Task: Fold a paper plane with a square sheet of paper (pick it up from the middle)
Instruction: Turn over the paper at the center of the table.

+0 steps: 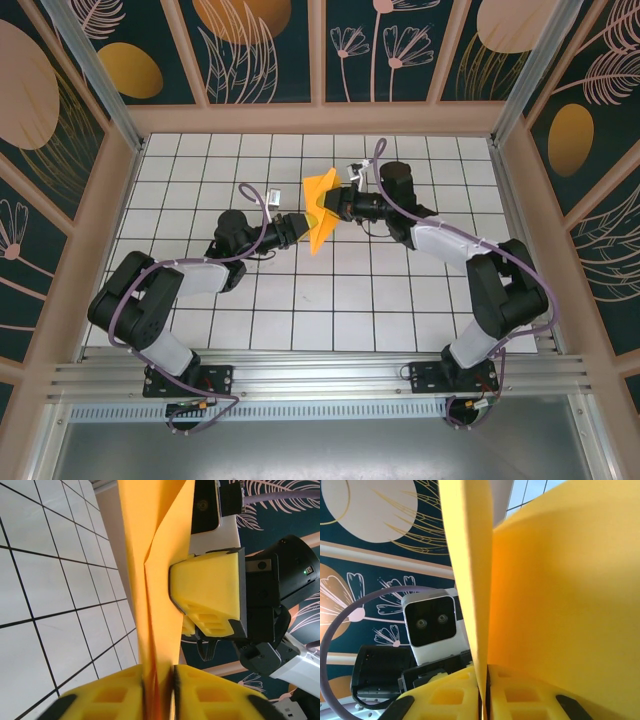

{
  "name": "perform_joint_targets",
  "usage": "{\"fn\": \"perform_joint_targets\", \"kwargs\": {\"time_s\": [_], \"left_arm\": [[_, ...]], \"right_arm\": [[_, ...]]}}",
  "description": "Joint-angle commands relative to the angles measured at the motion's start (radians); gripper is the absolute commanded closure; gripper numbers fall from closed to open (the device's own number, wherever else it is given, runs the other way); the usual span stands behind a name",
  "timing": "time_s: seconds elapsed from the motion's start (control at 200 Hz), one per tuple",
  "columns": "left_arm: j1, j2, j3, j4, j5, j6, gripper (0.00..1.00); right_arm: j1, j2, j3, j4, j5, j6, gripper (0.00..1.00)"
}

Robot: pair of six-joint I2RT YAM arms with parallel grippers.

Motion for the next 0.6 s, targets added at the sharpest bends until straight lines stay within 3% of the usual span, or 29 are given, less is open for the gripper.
{"fn": "perform_joint_targets", "kwargs": {"time_s": [0.0, 0.125, 0.34, 0.445, 0.59], "left_arm": [[-0.004, 0.0, 0.026, 0.014, 0.009, 0.034, 0.84], [-0.004, -0.007, 0.026, -0.009, 0.002, 0.048, 0.88], [0.003, -0.054, 0.035, -0.187, -0.043, 0.156, 0.91], [0.004, -0.101, 0.074, -0.475, -0.13, 0.324, 0.91], [0.001, -0.16, 0.184, -0.969, -0.442, 0.604, 0.91]], "right_arm": [[-0.003, 0.013, 0.052, -0.063, -0.001, -0.052, 0.85], [-0.009, -0.001, 0.07, -0.137, 0.026, -0.089, 0.76], [-0.056, -0.106, 0.053, -0.316, 0.186, -0.185, 0.47], [-0.073, -0.183, 0.017, -0.414, 0.338, -0.235, 0.38], [-0.08, -0.279, -0.054, -0.495, 0.556, -0.261, 0.32]]}}
